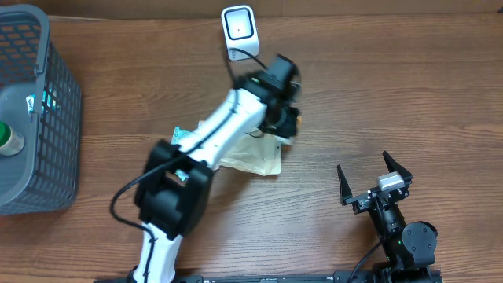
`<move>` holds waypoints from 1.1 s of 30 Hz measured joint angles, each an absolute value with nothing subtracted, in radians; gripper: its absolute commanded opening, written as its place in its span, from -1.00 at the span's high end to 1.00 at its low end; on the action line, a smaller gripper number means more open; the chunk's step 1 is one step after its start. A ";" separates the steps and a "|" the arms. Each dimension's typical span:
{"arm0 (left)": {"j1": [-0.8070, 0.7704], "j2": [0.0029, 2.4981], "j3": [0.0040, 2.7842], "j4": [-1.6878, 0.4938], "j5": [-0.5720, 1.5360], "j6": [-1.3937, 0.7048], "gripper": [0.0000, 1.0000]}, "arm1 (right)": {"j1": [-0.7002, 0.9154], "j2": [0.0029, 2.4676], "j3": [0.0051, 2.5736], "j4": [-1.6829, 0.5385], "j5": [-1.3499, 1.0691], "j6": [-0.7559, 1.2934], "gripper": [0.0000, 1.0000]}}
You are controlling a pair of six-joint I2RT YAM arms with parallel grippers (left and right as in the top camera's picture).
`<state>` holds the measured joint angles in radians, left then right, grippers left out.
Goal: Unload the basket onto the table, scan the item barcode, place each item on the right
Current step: 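Carry the orange pack right of the beige pouch and release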
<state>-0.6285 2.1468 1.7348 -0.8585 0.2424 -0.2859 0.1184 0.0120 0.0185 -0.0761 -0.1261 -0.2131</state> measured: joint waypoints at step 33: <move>-0.233 1.747 2.188 -1.095 0.205 -0.245 -0.99 | 0.118 0.012 0.019 -0.076 -0.126 -0.213 -1.00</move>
